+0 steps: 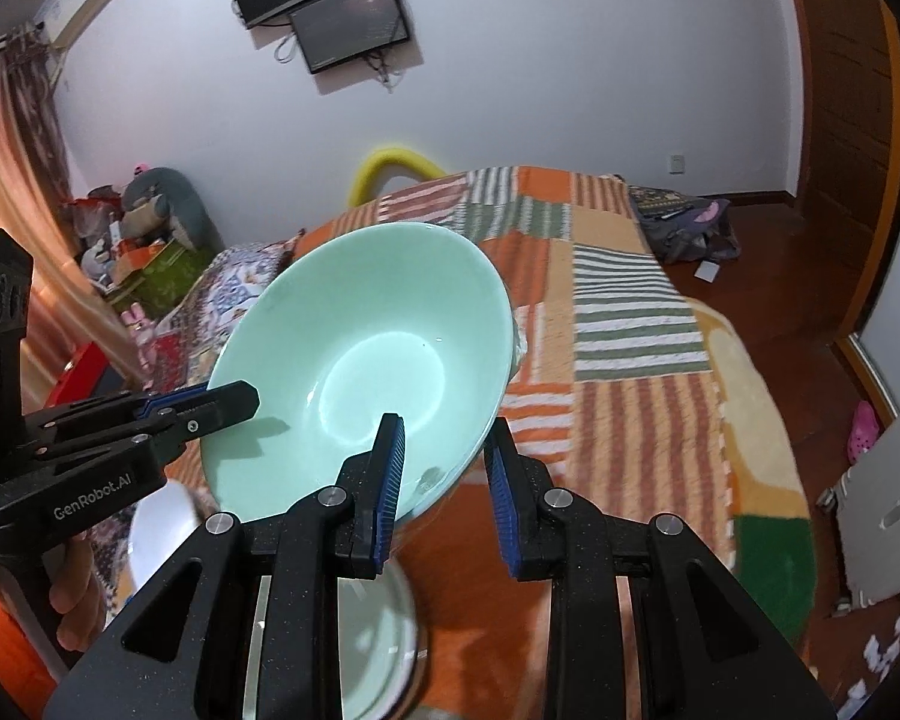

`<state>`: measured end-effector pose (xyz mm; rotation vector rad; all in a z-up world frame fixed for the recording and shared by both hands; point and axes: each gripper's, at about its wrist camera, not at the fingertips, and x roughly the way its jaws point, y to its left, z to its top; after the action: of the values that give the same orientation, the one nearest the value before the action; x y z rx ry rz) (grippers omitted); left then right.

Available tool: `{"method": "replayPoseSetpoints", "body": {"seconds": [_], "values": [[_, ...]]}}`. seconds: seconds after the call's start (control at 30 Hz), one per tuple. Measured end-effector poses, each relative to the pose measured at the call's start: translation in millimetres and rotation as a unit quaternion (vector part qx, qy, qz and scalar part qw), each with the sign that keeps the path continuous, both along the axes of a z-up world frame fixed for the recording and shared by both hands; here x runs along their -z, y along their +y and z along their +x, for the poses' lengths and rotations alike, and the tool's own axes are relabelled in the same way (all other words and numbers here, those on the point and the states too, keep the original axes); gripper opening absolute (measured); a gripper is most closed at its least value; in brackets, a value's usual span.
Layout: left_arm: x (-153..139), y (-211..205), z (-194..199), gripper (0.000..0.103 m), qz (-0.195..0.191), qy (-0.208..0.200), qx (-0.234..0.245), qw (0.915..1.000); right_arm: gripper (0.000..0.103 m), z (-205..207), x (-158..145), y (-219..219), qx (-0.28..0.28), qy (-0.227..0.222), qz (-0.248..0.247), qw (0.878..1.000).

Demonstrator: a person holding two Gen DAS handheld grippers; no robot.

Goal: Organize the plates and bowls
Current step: 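Lift the mint-green bowl with both grippers and carry it toward the stack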

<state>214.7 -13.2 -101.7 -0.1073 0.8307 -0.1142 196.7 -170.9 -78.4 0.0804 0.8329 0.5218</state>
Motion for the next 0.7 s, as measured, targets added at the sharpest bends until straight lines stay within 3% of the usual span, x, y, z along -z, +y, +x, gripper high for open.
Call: {"method": "replayPoseSetpoints", "body": {"seconds": [0.33, 0.7], "values": [[-14.7, 50.8, -64.2, 0.014, 0.009, -0.018, -0.045, 0.9988, 0.025, -28.1, -2.9, 47.6, -0.051, -0.005, 0.01, 0.999], [-9.7, 112.3, -118.7, 0.014, 0.007, -0.016, -0.111, 0.9937, 0.025, -51.3, 8.2, 107.5, -0.119, 0.002, 0.017, 0.993]]}}
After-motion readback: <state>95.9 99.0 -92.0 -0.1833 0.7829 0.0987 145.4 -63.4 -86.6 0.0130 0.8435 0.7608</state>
